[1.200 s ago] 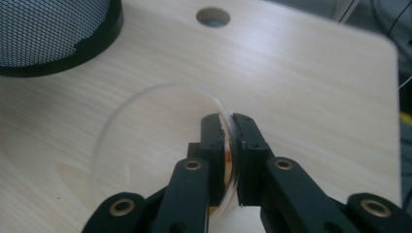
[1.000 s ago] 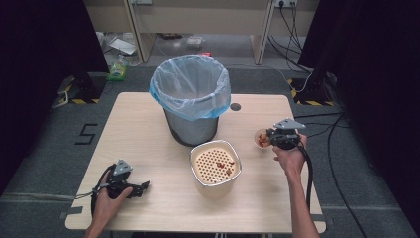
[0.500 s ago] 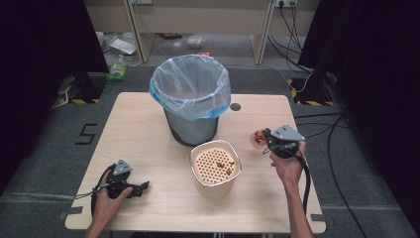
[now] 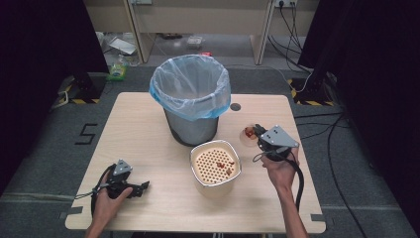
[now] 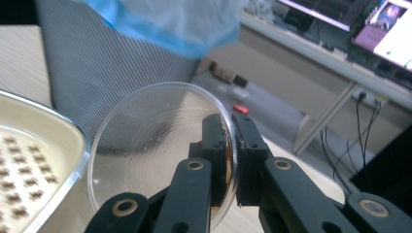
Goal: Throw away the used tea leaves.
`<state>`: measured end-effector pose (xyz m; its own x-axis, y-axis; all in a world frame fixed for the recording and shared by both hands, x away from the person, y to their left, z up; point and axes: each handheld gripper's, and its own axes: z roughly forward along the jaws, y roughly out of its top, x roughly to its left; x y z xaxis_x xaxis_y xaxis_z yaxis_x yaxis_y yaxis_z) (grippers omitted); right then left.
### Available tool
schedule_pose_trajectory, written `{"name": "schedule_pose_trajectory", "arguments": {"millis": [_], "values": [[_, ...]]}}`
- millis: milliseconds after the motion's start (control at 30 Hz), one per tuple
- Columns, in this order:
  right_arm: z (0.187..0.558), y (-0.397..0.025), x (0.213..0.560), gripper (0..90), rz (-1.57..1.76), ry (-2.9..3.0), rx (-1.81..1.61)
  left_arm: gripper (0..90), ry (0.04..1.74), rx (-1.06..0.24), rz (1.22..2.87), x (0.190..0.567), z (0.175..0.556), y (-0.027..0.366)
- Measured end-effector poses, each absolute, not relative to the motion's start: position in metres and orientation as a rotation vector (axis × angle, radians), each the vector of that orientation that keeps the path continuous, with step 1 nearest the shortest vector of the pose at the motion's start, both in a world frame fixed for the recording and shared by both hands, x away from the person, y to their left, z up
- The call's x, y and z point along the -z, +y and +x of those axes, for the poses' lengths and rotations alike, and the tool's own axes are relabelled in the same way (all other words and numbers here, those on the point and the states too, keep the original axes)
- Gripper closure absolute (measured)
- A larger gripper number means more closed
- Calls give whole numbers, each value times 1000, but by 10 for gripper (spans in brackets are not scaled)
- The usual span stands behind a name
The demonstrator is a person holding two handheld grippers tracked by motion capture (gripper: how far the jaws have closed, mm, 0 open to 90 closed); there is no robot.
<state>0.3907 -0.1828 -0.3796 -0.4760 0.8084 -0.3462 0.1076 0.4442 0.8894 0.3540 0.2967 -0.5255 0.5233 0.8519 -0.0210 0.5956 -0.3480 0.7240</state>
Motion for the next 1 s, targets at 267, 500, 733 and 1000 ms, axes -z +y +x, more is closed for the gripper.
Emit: {"name": "schedule_pose_trajectory", "arguments": {"millis": [267, 500, 733, 1000], "values": [[370, -146, 363, 854, 557, 1821, -1072, 0, 1172, -477, 2073, 526, 354, 297], [353, -117, 361, 856, 376, 1770, -994, 0, 1172, -476, 2073, 526, 354, 297], [347, -101, 369, 860, 238, 1727, -889, 0, 1171, -476, 2074, 526, 354, 297], [339, -99, 367, 866, 104, 1608, -773, 0, 1172, -476, 2073, 526, 354, 297]]}}
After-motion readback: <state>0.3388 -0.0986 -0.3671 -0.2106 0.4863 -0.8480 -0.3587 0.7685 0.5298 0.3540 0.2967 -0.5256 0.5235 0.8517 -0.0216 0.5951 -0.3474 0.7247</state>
